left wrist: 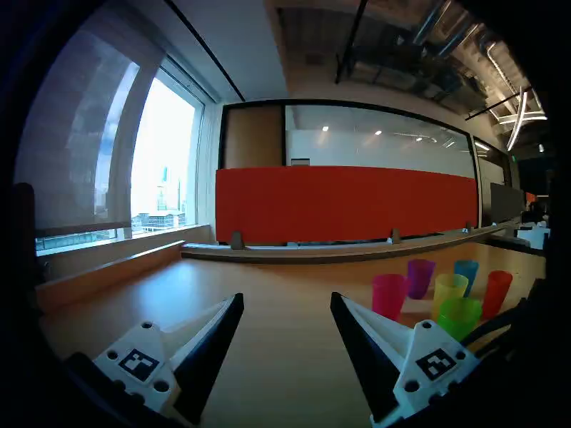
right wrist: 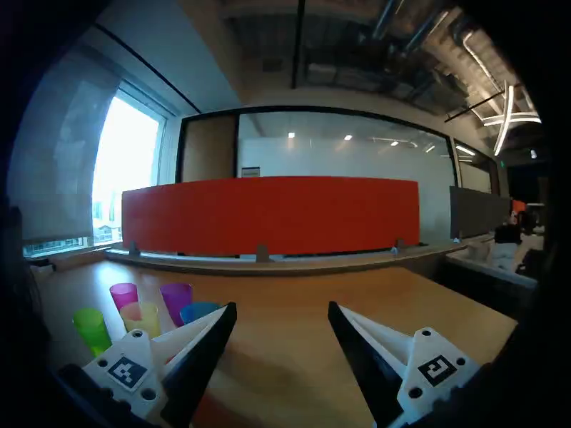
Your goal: Pour water
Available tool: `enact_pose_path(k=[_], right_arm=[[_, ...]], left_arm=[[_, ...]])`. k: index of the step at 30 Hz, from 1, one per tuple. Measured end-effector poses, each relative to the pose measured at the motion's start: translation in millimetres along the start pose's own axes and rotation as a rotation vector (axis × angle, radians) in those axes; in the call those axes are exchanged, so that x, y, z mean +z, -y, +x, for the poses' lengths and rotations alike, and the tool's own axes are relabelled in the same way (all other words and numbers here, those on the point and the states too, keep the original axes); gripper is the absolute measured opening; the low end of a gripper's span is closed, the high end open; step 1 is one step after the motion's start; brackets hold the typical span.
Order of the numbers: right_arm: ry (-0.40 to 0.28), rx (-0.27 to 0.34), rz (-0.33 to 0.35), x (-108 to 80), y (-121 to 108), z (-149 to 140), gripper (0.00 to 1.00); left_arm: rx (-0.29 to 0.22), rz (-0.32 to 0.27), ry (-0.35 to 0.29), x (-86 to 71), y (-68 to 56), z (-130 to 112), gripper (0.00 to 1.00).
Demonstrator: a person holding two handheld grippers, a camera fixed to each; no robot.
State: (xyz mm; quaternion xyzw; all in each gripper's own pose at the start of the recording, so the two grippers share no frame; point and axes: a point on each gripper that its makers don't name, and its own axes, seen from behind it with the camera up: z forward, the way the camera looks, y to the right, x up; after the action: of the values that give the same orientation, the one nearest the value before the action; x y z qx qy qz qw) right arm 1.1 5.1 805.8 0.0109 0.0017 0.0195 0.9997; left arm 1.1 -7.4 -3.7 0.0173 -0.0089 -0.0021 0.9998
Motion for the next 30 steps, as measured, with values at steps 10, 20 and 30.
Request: enact_pose_path(k=[10, 20, 30], right_arm=[[0.0, -0.004, -0.003, -3.3, -2.3, -13.3, 0.99], [-0.017, -0.021, -0.009, -6.8, -1.3, -14.4, 0.99], [-0.018, -0.019, -0.002, -8.5, 0.2, -13.3, 1.0]], left_arm=[[0.0, 0.0, 0.0, -0.5, 0.0, 0.0, 0.9], [0.0, 0.0, 0.0, -0.5, 0.0, -0.3, 0.9], [0.0, 0.0, 0.0, -0.5, 0.2, -0.3, 0.9]])
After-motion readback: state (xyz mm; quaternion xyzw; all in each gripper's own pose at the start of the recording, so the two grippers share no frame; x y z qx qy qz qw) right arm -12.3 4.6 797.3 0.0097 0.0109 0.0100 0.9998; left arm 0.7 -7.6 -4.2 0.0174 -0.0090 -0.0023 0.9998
